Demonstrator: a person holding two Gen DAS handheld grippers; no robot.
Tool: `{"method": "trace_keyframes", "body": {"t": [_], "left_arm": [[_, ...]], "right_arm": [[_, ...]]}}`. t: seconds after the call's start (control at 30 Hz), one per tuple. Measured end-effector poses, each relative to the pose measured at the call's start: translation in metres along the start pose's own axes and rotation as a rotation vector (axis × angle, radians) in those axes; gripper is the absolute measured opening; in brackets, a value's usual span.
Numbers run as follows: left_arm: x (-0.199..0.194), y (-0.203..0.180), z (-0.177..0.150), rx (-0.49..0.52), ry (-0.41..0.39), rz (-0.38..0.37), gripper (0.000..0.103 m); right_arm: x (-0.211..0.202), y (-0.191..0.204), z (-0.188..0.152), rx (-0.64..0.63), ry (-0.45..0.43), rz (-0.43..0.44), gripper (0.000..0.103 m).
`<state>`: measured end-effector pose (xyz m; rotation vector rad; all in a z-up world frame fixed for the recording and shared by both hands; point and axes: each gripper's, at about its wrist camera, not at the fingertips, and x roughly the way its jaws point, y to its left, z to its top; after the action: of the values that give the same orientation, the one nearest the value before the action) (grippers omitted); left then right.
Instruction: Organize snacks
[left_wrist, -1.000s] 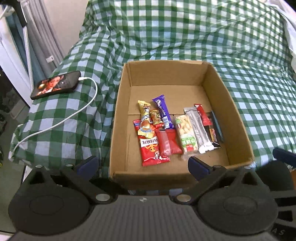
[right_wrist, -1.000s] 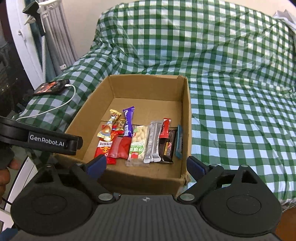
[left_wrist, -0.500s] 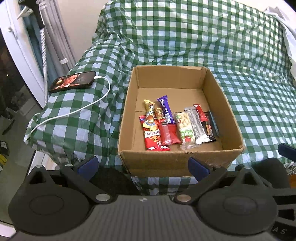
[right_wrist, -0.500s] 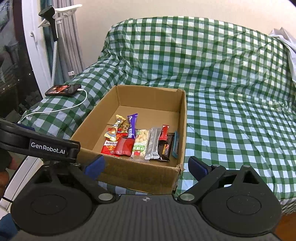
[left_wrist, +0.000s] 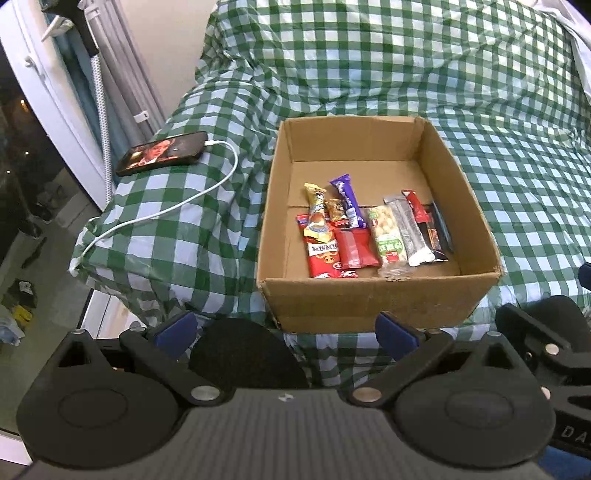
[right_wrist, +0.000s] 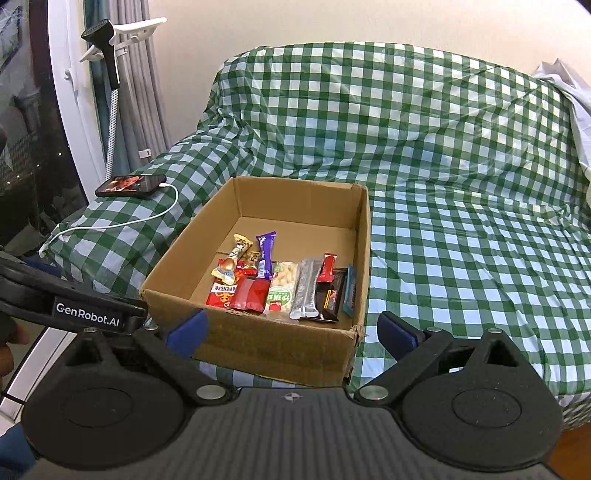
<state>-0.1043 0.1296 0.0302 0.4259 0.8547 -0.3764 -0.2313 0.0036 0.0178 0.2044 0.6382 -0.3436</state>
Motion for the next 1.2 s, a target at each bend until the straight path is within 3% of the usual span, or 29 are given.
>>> {"method": "trace_keyframes", "body": {"t": [0.13, 1.2], "left_arm": [[-0.0004, 0.0021, 0.0003, -0.014, -0.004, -0.024, 0.103], [-0.0001, -0.0028, 0.0005, 0.016, -0.013, -0.003, 0.103]], "right_arm": [[0.0003, 0.0001, -0.0001, -0.003, 0.002, 0.000, 0.102], [0.0034, 0.0002, -0.0045, -0.007, 0.021, -0.001, 0.102]]}}
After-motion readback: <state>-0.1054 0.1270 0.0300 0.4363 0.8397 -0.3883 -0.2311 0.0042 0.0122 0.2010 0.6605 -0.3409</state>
